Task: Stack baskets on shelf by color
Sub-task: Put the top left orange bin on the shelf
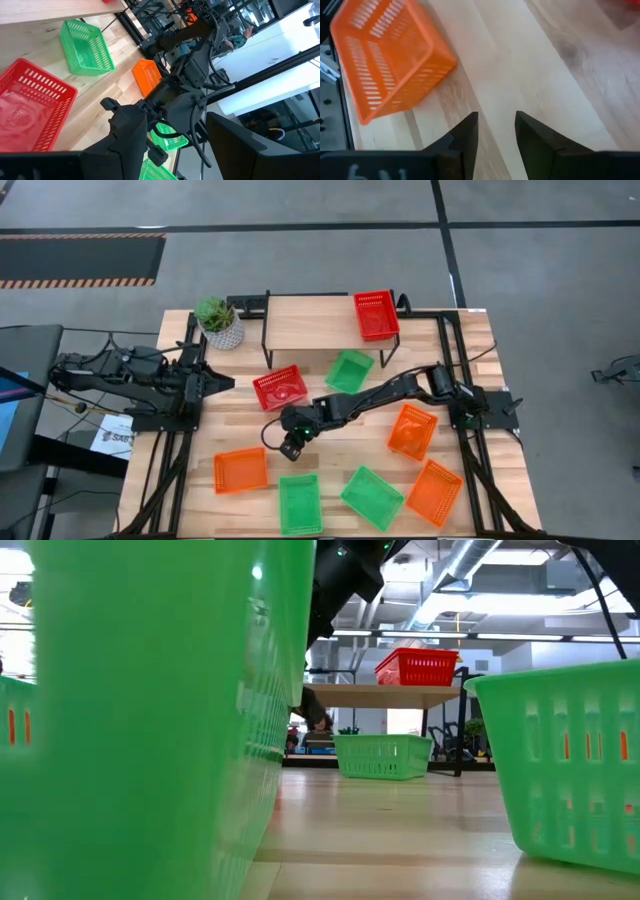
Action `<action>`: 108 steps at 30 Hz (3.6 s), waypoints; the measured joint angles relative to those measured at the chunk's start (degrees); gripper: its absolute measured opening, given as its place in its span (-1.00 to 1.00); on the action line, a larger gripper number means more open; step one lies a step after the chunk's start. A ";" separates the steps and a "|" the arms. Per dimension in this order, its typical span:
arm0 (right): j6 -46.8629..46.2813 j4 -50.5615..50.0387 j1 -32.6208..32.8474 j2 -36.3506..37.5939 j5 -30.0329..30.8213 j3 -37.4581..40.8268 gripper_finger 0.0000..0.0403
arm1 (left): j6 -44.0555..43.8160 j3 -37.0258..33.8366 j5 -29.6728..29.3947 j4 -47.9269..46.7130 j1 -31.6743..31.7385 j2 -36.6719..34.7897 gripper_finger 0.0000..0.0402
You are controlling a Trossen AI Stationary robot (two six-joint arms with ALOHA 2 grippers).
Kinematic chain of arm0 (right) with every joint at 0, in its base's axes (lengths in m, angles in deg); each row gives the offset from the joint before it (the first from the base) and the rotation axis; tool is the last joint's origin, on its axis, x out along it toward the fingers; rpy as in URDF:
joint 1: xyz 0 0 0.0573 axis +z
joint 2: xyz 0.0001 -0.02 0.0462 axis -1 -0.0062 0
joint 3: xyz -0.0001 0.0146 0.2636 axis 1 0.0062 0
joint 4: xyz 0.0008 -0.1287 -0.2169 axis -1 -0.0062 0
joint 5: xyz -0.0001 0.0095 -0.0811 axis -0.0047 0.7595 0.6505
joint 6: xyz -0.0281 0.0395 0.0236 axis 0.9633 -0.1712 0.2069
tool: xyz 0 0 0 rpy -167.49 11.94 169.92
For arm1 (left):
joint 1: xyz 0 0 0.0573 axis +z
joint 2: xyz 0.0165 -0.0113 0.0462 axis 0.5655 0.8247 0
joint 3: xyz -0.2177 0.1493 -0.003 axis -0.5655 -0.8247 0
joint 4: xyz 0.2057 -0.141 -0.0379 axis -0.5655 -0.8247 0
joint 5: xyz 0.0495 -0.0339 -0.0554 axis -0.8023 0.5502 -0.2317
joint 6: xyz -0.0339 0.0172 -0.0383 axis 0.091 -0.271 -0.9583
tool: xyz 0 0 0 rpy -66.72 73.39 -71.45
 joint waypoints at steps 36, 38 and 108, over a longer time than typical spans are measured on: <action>-4.35 -50.11 16.29 0.68 15.40 -35.26 -0.29 | -32.00 -0.02 12.14 -23.31 -40.12 30.87 -0.22; -5.51 -50.12 16.50 0.68 15.85 -35.26 -0.30 | -38.21 -0.02 12.06 -23.32 -43.81 32.92 -0.22; 39.04 -64.54 -3.63 0.80 11.34 -27.15 0.20 | 1.80 0.02 1.41 10.65 -6.23 14.22 -0.22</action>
